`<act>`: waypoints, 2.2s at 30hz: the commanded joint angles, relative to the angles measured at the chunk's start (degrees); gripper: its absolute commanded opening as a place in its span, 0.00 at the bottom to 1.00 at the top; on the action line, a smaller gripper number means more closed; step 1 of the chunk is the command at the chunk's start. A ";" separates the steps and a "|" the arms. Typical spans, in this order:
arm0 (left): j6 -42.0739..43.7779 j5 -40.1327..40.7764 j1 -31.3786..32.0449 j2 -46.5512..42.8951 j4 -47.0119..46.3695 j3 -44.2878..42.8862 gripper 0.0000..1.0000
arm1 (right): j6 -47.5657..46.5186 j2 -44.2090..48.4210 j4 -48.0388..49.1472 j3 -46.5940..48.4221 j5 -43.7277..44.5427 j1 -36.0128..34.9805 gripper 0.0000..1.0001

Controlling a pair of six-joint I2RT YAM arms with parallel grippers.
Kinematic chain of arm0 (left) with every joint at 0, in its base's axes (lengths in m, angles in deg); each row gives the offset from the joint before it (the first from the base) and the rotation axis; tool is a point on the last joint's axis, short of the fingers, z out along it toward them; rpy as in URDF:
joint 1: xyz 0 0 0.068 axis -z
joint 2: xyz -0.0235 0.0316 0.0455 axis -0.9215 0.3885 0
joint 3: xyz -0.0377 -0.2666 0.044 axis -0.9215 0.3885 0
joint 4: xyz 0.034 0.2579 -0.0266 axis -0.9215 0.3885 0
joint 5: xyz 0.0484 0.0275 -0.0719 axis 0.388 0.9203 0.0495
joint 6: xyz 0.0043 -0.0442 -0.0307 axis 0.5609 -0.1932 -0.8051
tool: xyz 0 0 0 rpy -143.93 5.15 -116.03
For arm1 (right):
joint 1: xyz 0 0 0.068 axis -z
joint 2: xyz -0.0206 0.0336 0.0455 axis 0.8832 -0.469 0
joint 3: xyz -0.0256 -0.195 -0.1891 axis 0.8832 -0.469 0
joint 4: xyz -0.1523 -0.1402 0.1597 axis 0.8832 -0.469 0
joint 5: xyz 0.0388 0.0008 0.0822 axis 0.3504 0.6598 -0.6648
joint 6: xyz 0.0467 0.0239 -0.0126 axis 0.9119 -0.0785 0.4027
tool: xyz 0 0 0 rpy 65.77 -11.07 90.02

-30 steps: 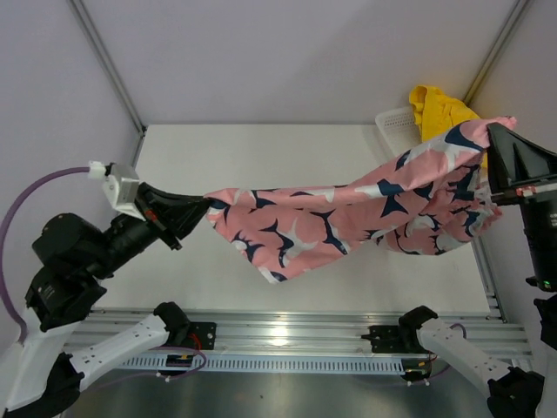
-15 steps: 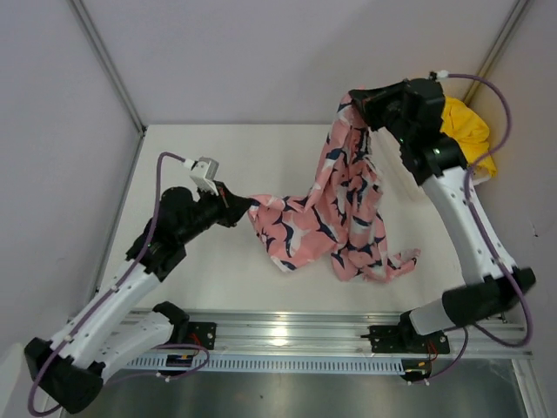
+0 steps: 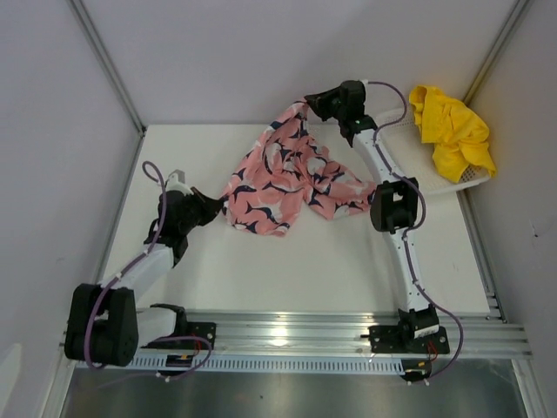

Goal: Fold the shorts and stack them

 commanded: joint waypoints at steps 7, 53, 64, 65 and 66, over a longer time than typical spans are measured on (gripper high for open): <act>-7.48 -1.56 -6.21 16.17 -16.74 -1.83 0.00 | -4.88 -2.75 27.68 -9.27 -4.79 0.72 0.92; -4.41 -4.99 -23.88 18.11 -11.92 -3.66 0.00 | -85.66 41.22 -5.63 -67.28 6.97 -7.54 0.99; -2.12 -7.01 -29.42 22.42 -10.51 -8.06 0.00 | -87.95 36.28 -9.59 -64.64 15.24 -10.70 0.91; -2.12 -7.19 -29.33 22.77 -10.68 -8.33 0.00 | -87.77 36.28 -10.55 -64.81 15.07 -11.05 0.81; -2.03 -7.19 -29.33 23.29 -11.03 -8.42 0.00 | -87.51 36.97 -10.90 -65.07 14.72 -11.23 0.72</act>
